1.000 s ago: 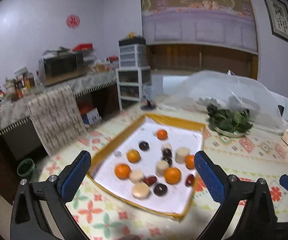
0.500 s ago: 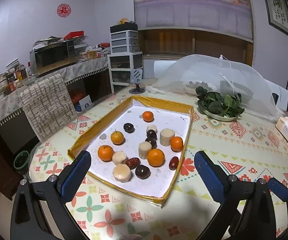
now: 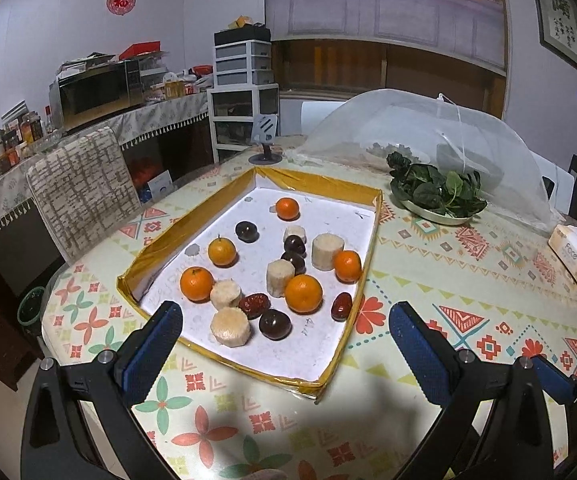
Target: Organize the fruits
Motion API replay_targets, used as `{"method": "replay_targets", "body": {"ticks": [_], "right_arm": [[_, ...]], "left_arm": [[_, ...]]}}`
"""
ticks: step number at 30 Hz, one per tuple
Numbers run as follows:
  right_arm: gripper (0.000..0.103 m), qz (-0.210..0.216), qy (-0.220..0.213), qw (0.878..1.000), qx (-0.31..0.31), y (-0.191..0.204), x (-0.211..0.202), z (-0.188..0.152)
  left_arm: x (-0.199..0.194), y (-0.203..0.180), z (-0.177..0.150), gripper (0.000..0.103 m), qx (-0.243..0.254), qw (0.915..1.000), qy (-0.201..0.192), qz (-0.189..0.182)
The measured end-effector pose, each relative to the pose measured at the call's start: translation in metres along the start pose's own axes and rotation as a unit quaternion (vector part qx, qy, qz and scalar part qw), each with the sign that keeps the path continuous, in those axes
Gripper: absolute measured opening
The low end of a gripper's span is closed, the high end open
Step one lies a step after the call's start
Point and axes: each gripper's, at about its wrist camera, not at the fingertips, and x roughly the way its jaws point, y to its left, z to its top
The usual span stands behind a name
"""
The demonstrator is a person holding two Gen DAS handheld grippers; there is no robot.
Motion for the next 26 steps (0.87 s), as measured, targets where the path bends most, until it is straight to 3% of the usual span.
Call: {"method": "replay_targets", "body": {"ticks": [16,22,26], "right_arm": [[0.097,0.003,0.018,1.0,0.004,0.002,0.013,-0.002],[0.097,0.005,0.02,1.0,0.001,0.005,0.013,-0.002],[0.097,-0.001,0.012,1.0,0.003,0.0,0.009,0.0]], "left_arm": [[0.015,0.003,-0.004,0.103,-0.002,0.9997,0.02,-0.017],[0.004,0.013,0.002,0.103,-0.016,0.9983,-0.013,-0.054],[-0.007,0.013,0.013,0.103,-0.006,0.9984,-0.039,-0.04]]}}
